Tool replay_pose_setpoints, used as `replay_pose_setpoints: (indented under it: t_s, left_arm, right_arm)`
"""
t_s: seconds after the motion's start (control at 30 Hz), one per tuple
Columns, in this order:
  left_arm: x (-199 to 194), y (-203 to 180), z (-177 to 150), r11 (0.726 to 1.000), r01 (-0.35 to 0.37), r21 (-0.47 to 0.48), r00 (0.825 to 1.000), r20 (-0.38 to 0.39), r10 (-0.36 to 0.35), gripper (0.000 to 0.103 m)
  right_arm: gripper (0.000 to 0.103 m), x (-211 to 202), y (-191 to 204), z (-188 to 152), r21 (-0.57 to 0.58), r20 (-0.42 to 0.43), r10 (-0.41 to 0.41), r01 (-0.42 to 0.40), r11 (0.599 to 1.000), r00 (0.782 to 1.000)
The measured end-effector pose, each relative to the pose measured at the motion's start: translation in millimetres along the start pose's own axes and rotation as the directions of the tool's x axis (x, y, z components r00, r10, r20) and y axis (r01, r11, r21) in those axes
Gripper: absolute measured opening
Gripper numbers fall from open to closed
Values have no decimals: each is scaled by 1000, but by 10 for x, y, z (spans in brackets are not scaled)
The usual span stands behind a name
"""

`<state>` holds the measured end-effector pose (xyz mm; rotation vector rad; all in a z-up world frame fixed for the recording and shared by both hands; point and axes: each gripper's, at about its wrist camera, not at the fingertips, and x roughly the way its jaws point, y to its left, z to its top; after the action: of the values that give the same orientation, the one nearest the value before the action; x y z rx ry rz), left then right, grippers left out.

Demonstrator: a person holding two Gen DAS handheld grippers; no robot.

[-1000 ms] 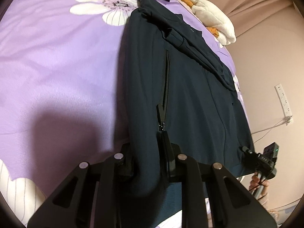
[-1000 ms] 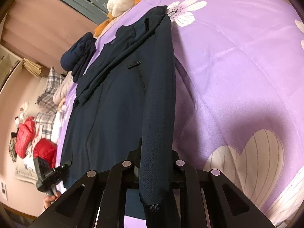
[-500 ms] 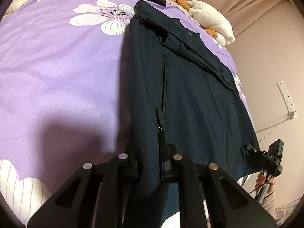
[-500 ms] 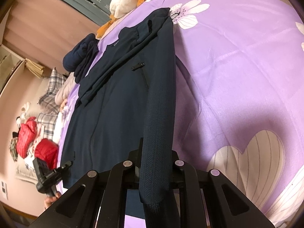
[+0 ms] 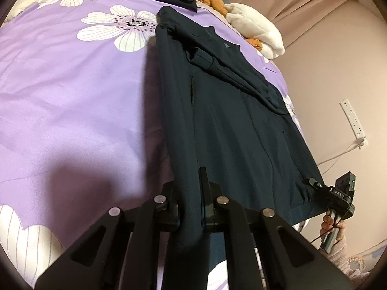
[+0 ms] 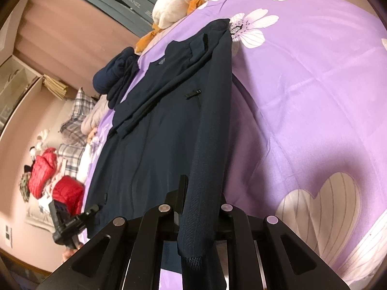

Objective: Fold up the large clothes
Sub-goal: 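Lift the hem with both tools and fold it toward the collar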

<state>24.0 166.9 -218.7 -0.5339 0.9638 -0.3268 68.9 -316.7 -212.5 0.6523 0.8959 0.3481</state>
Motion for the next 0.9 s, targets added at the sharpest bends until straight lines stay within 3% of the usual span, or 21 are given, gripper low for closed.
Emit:
replay_pose_setpoints:
  t_s: [0.53, 0.9]
  left_arm:
    - [-277, -114, -131, 987, 159, -34, 987, 6, -159, 9]
    - [-534, -207, -232, 963, 264, -62, 964, 42, -262, 9]
  right_arm:
    - [13, -239, 305, 39, -113, 17, 79, -76, 991, 997]
    - [13, -461, 471, 63, -222, -2, 142, -139, 965, 990]
